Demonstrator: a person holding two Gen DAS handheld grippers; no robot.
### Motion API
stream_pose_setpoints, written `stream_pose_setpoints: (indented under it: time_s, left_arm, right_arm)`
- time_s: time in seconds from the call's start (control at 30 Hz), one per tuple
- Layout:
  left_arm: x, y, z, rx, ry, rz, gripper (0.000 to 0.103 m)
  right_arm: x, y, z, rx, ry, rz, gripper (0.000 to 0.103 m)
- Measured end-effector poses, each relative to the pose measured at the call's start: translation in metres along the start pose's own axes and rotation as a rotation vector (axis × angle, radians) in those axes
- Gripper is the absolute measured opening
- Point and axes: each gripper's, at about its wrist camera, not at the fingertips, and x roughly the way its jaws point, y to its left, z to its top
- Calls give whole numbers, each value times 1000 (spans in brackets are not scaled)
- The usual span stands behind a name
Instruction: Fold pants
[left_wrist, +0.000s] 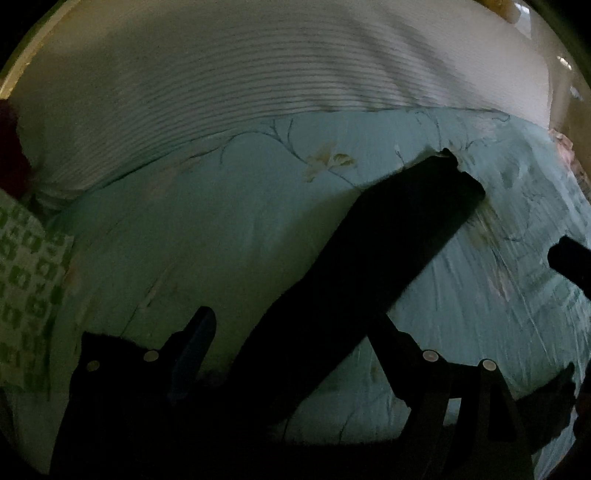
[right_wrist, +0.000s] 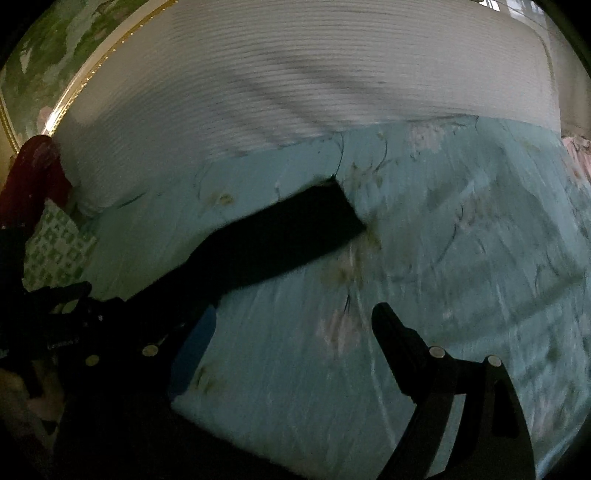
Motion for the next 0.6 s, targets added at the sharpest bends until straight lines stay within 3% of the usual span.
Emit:
stream_pose_setpoints:
  time_s: [0.5, 0.6]
  left_arm:
    - [97, -9, 62, 3, 164, -64, 82]
    - [114, -4, 66, -16, 210, -101, 76]
  right_arm:
    - [105, -37, 86, -15, 91, -11, 86]
    - [125, -40, 98, -21, 111, -19, 86]
